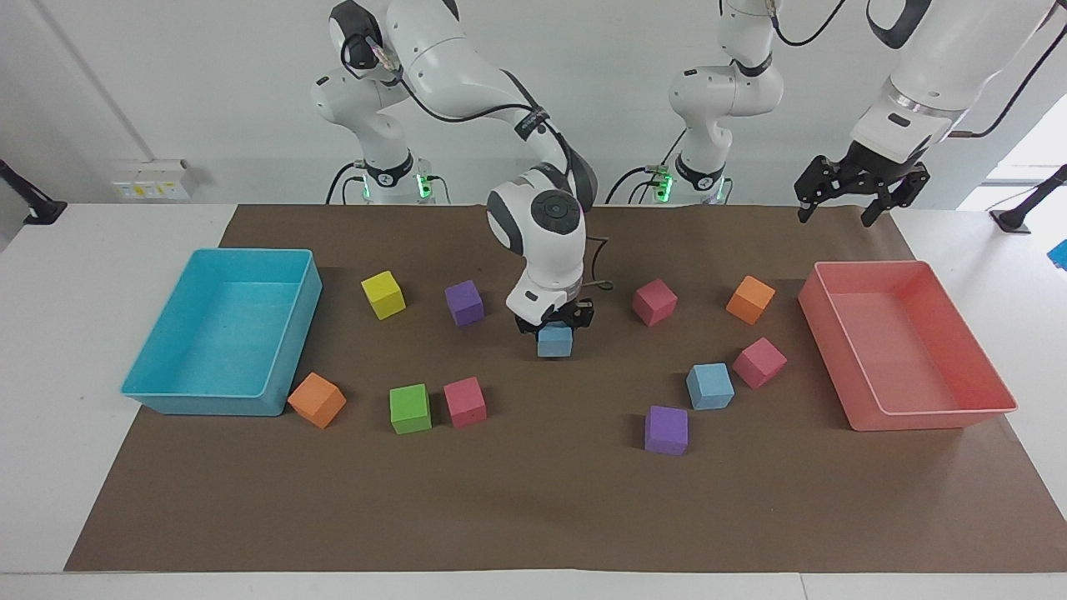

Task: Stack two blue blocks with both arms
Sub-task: 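Carry the light blue cube with the right gripper toward the table center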

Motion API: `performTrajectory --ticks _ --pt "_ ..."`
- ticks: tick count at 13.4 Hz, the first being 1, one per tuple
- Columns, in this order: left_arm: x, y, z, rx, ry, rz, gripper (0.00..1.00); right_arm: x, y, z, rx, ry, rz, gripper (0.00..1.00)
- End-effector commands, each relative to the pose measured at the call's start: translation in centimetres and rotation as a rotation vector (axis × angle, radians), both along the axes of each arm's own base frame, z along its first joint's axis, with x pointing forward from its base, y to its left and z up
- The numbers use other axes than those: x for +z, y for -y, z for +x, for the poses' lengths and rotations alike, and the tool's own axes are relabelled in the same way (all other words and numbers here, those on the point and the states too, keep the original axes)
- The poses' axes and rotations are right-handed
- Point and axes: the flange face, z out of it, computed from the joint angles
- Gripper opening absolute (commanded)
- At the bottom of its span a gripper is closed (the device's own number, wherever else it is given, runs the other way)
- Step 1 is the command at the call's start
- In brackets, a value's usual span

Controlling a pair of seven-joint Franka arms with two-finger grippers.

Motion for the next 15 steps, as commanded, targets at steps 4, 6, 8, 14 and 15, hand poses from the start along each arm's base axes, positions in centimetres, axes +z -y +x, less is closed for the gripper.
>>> performTrajectory --ticks 4,6,8,14,15 --pt "0.2 0.0 -0.5 0.004 0.012 0.003 1.0 -2.1 -0.3 0.0 0.056 0.03 -0.012 0.0" --pt "0.2 0.0 -0.5 0.0 0.012 0.003 1.0 -2.4 -0.1 -0.1 0.058 0.026 -0.015 0.0" --pt "0.3 0.0 -0.5 -0.007 0.014 0.003 1.0 -2.4 -0.1 -0.1 0.058 0.026 -0.015 0.0" --pt "0.4 0.1 0.1 -0.004 0.046 -0.002 1.0 -3.4 0.3 -0.4 0.054 0.027 -0.011 0.0" --pt "0.5 0.1 0.1 -0.003 0.053 -0.002 1.0 -3.4 0.2 -0.5 0.053 0.025 -0.009 0.08"
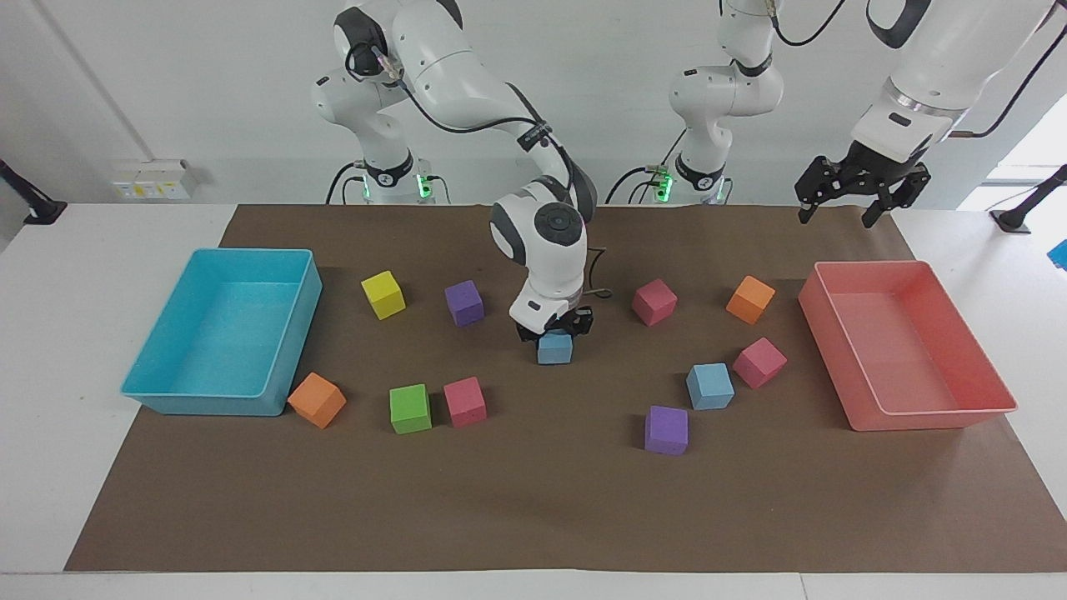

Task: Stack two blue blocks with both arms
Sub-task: 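Carry the light blue cube with the right gripper toward the table center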

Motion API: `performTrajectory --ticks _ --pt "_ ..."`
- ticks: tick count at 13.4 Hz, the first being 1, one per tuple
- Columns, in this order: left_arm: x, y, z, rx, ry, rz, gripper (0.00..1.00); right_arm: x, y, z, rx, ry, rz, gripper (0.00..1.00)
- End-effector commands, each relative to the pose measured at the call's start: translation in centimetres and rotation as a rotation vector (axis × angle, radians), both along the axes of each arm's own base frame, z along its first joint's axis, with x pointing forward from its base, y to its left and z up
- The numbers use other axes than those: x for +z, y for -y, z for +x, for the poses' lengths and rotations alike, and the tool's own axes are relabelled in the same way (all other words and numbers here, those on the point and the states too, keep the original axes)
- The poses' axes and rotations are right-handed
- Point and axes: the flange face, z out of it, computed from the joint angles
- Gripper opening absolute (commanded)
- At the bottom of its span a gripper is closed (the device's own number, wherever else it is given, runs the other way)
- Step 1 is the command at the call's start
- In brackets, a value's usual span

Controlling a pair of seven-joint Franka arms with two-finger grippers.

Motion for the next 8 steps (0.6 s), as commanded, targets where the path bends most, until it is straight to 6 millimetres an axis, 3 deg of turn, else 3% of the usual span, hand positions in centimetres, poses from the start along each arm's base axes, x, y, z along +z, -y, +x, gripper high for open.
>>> performTrajectory --ticks 1,2,5,8 --pt "0.2 0.0 -0.1 -0.001 0.027 0.0 1.0 -0.3 0.4 0.0 0.02 0.013 0.004 0.41" --pt "0.2 0.0 -0.1 -0.001 0.027 0.0 1.0 -0.2 0.4 0.1 0.015 0.014 0.005 0.96" --pt "0.2 0.0 0.0 -0.003 0.034 -0.001 1.0 0.9 0.5 0.4 0.01 0.027 0.017 1.0" --pt "0.2 0.0 0.0 -0.001 0.036 -0.001 1.0 4.2 1.3 0.7 -0.01 0.048 0.046 1.0"
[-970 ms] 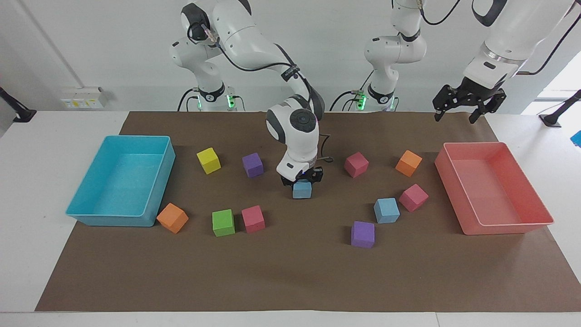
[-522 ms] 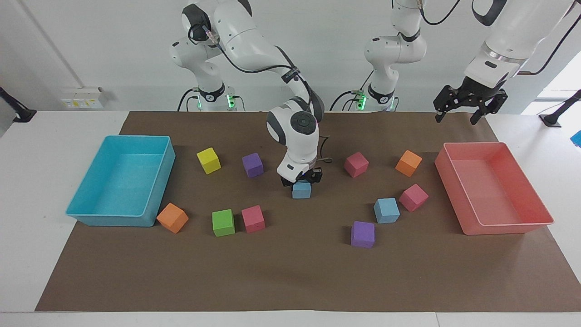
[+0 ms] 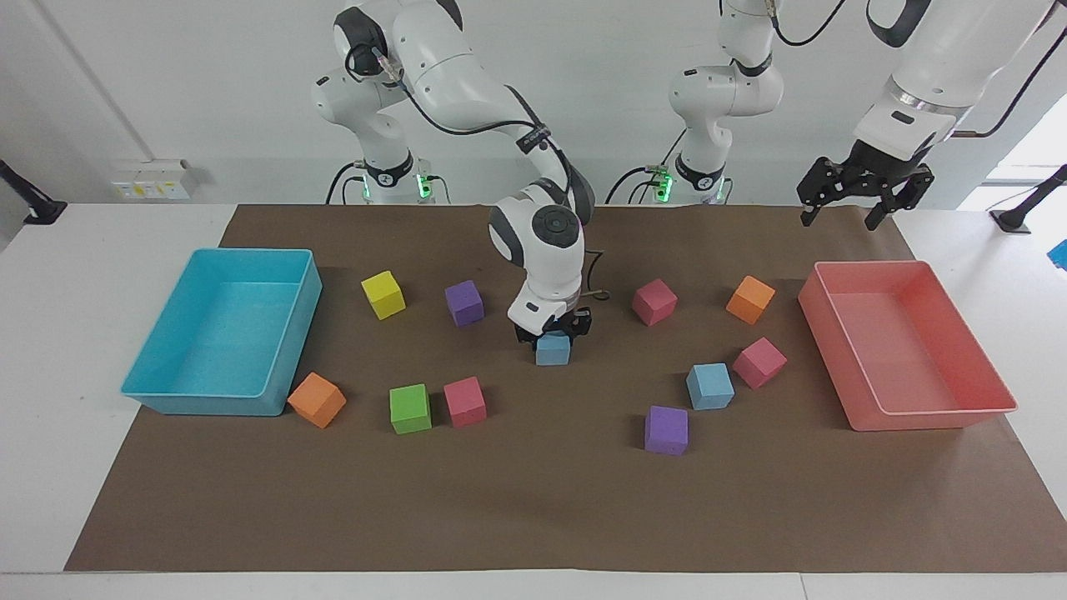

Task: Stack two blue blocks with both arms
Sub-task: 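Carry the light blue cube with the right gripper toward the table center, then lower the light blue cube at the center and open the right gripper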

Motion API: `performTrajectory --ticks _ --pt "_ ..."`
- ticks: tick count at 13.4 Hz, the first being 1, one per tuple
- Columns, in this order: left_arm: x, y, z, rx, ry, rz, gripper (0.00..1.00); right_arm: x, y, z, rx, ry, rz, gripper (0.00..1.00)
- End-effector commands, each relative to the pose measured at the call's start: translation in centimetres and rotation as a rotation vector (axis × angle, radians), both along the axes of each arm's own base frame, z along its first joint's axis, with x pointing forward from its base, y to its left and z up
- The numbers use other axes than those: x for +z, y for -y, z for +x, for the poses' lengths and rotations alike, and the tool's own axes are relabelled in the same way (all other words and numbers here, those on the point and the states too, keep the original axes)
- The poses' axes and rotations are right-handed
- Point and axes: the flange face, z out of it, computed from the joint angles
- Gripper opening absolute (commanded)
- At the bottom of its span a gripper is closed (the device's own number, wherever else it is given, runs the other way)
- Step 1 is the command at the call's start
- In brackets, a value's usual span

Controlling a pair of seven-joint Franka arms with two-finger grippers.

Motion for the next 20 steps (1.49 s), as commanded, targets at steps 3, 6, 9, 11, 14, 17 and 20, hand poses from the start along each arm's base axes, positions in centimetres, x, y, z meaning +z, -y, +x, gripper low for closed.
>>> performTrajectory --ticks 3,6,9,11,14,17,20 --pt "-0.1 0.1 -0.1 -0.003 0.013 0.002 1.0 5.6 2.3 0.2 -0.003 0.021 0.032 1.0" --pt "-0.5 0.3 0.3 -0.004 0.027 -0.001 1.0 9.2 4.7 0.3 -0.017 0.032 0.048 1.0" --pt "-1.4 0.9 1.1 -0.014 0.039 -0.003 1.0 13.1 9.1 -0.7 0.004 -0.021 0.209 1.0" --pt "-2.8 1.4 1.3 -0.023 0.034 -0.003 1.0 13.3 12.6 0.0 0.065 -0.034 0.282 1.0" --pt "-6.6 2.3 2.5 -0.02 0.069 -0.008 1.0 11.8 17.1 0.6 0.067 -0.06 0.424 1.0" --pt "-10.4 4.7 4.1 0.026 0.072 -0.019 1.0 8.8 18.9 0.7 0.11 -0.065 0.525 0.77" --pt "-14.4 7.0 6.1 0.056 0.079 -0.023 1.0 6.0 19.1 0.7 0.066 -0.073 0.579 0.18"
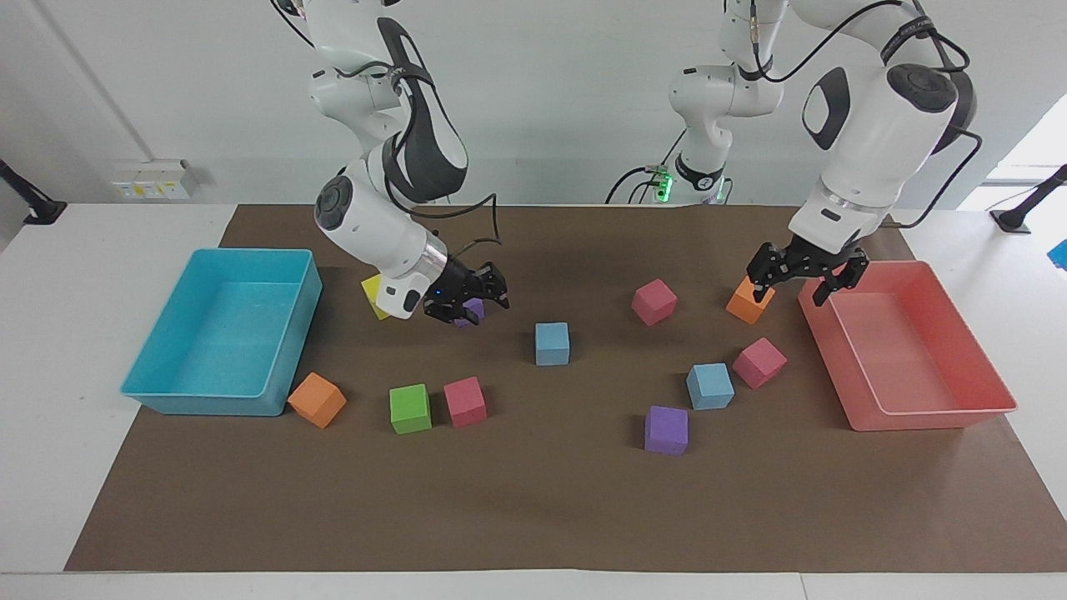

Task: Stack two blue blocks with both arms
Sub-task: 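Grasp the other light blue cube with the left gripper while the right gripper waits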

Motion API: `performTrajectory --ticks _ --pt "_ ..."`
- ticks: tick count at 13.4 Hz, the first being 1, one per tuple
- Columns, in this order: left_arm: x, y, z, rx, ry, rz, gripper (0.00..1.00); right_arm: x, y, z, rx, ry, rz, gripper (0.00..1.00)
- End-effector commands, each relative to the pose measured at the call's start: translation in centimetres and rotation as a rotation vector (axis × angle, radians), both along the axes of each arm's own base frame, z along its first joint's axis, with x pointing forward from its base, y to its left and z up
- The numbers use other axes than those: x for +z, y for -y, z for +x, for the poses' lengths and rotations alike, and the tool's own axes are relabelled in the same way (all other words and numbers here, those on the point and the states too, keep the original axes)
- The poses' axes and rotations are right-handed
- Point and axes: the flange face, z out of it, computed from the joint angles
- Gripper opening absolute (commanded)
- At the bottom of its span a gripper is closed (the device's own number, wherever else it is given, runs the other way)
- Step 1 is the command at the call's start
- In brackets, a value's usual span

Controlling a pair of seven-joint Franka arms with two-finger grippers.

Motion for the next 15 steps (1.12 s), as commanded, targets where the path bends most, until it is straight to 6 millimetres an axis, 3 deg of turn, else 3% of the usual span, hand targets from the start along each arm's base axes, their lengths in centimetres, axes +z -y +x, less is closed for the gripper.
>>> performTrajectory --ticks 1,6,8,10,12,15 --pt "-3.4 1.6 1.4 0.032 0.005 0.005 1.0 -2.9 0.1 -0.3 -0.056 -0.014 0.081 0.0" --pt "-10.1 5.1 3.5 0.074 0.019 0.043 1.0 -8.8 0.2 -0.3 -0.088 -0.024 0.154 0.0" --pt "-12.6 5.2 4.2 0.073 0.013 0.04 1.0 -9.4 0.1 -0.2 -0.097 -0.014 0.166 0.0" --pt "-14.3 5.2 4.1 0.074 0.01 0.039 1.0 -10.1 0.4 -0.1 -0.111 -0.02 0.186 0.0" --pt "-15.9 5.0 3.3 0.07 -0.001 0.042 1.0 -12.7 -0.1 -0.8 -0.135 -0.023 0.248 0.0" --pt "-17.4 5.1 2.8 0.074 -0.014 0.045 1.0 -13.2 0.0 -1.1 -0.145 -0.023 0.251 0.0"
